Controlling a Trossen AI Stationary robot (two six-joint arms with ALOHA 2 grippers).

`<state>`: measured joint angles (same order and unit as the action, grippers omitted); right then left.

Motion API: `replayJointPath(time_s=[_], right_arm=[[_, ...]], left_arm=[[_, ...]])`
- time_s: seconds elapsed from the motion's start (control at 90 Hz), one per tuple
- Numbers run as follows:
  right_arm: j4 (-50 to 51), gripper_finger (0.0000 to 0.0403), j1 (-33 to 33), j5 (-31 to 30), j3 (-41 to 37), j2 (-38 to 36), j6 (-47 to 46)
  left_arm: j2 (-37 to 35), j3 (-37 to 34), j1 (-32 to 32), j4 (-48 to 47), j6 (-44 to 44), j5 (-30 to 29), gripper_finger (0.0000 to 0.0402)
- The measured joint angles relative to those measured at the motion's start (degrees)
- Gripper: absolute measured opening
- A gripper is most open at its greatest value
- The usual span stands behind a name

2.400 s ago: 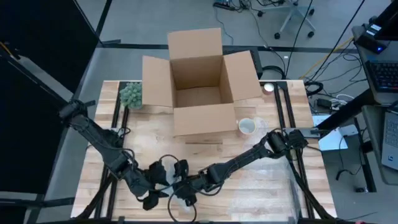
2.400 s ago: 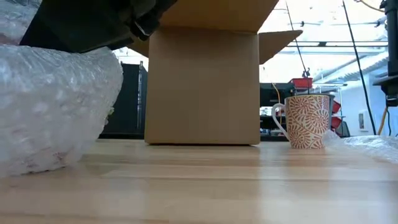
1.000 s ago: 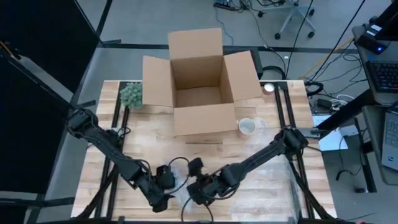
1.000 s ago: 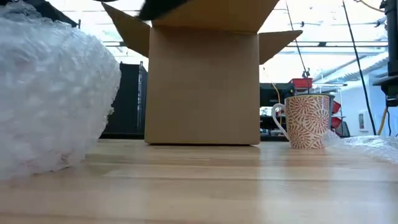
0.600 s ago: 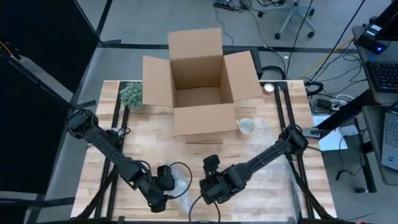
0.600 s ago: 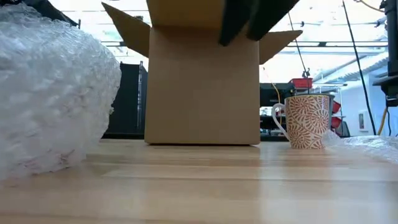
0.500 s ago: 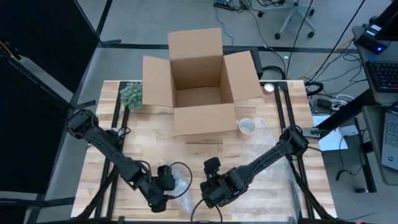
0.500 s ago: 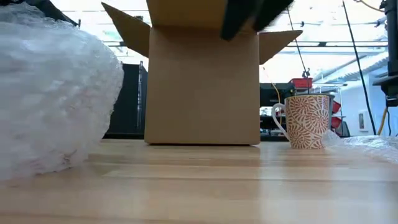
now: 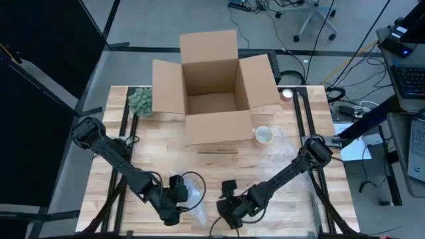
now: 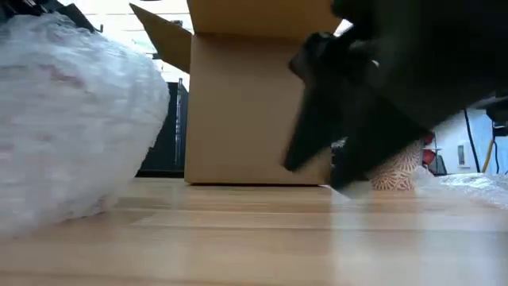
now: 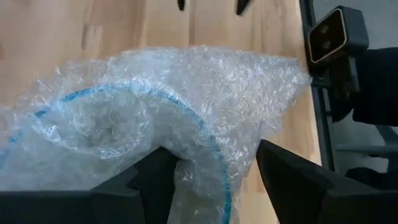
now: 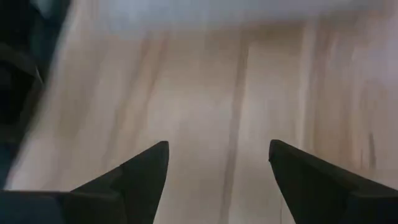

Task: Wrap mug
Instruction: Wrap the red cup in the bubble wrap

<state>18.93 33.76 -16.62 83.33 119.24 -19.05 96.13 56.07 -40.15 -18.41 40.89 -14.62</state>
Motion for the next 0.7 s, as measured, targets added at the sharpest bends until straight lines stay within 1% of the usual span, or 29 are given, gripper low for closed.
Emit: replayJointPath(time_s=[0.156, 0.4, 0.5, 0.7], right_arm=[[-9.86, 0.0263, -1.47, 0.29, 0.02, 0.00, 7.56], [-23.77, 0.0263, -4.33, 0.09, 0.02, -0.44, 16.61], [-27.95, 0.0263, -5.72, 0.43, 0.08, 0.25, 17.06], [-33.12, 0.0263, -8.79, 0.26, -0.11, 2.51, 17.86]], left_arm=[[0.03, 0.00, 0.01, -0.18, -0.94, -0.08, 0.0205], [0.06, 0.00, -0.08, -0.09, -0.96, 0.23, 0.0205], [0.04, 0.00, -0.03, -0.04, -0.99, 0.42, 0.0205], [0.06, 0.00, -0.03, 0.13, -1.37, 0.69, 0.0205]])
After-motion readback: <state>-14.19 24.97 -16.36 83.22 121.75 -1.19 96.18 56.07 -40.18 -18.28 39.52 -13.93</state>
